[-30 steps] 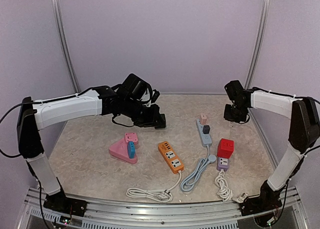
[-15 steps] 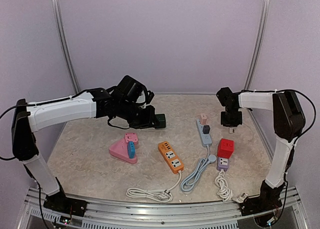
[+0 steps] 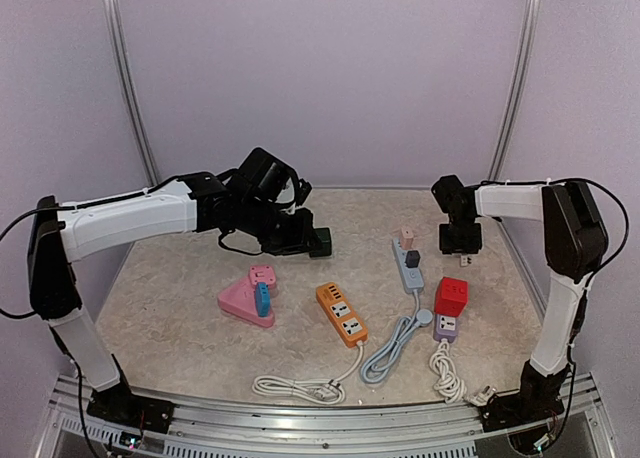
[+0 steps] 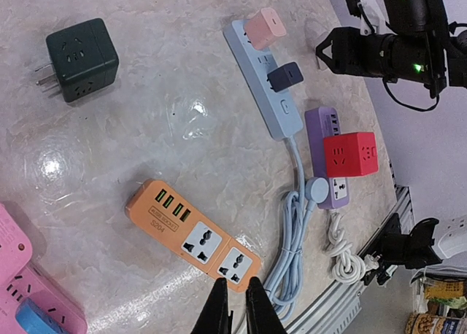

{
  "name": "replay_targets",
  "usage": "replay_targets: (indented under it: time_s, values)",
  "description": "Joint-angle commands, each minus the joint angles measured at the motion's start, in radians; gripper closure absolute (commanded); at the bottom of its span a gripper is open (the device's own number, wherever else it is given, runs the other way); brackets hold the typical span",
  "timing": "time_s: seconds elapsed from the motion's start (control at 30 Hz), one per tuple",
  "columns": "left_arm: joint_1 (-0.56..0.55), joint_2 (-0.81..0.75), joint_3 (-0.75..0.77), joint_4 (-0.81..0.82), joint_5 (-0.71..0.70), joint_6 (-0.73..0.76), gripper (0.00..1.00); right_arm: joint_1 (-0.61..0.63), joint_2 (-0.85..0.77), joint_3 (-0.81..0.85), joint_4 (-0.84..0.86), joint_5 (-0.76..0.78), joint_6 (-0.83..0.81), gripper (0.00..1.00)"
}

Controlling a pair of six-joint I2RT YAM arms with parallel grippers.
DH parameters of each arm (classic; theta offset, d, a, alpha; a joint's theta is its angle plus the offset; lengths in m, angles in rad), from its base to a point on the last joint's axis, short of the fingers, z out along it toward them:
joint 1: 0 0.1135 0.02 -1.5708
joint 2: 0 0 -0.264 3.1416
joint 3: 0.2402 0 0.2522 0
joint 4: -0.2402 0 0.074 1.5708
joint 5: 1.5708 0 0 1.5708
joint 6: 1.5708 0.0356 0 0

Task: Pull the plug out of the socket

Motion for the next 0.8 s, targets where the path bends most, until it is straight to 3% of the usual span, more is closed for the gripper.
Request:
replay_targets:
  time_s: [0.0,0.4,0.77]
  values:
    - [0.005,0.02,0.024,-0.025,-0.006,0.011,0.91,-0.01,0.016,0.013,0.027,-0.047,-0.001,0.53]
    - [0.006,0.027,0.026,-0.027,-0.003,0.016,0.91,-0.004,-0.031,0.003,0.053,-0.126,-0.009,0.37]
    - [0.008,0.023,0.017,-0.027,-0.005,0.021,0.91,0.052,-0.085,0.017,0.055,-0.17,-0.008,0.35]
